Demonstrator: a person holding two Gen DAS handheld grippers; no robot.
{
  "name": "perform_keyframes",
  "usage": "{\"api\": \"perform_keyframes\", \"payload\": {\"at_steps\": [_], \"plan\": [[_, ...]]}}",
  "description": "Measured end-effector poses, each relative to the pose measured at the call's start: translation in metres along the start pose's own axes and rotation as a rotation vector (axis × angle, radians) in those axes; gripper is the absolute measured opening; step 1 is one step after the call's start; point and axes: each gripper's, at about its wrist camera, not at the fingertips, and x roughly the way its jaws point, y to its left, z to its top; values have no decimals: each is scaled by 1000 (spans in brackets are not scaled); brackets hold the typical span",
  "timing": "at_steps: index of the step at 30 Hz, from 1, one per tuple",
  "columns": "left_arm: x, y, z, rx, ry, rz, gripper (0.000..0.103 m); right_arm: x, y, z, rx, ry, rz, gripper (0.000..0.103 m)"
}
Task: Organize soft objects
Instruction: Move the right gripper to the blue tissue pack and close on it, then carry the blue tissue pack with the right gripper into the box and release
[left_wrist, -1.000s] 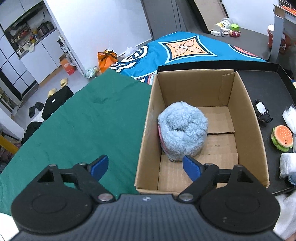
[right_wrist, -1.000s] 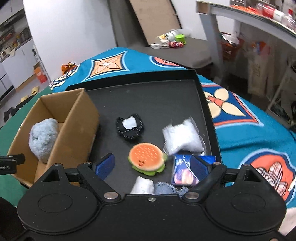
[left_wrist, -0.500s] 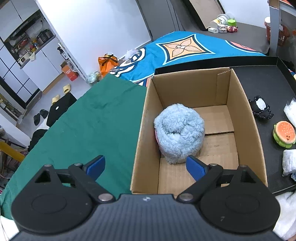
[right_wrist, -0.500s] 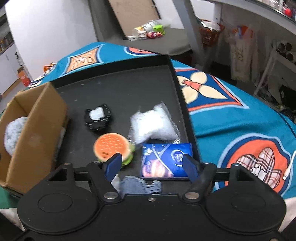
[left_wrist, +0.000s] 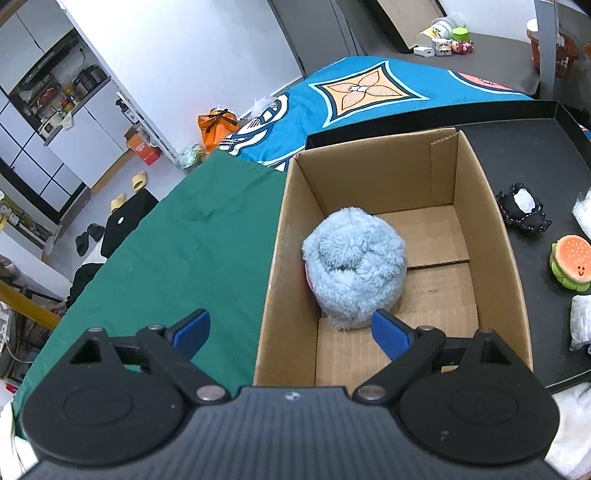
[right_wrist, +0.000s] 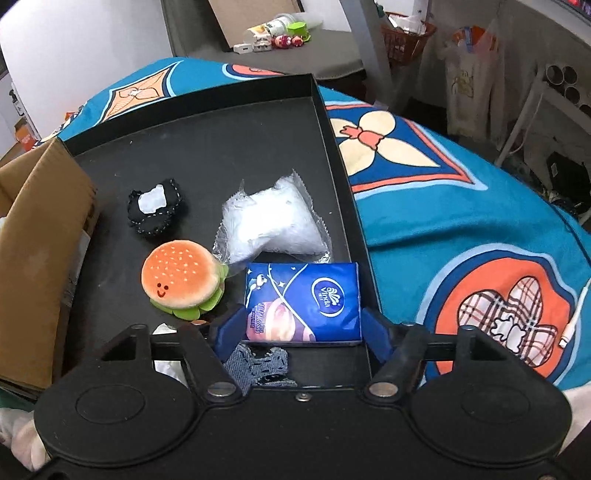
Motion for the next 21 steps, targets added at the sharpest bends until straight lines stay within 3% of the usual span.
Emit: {"api": "perform_keyframes", "payload": {"at_steps": [6,21], "plan": [[0,-3,1,12,1,7,94,9,2,-1,-12,17,-2,71],[-2,2,-2,-9,-2,12,93,-8,9,-1,-38,-45,-35,69]]}}
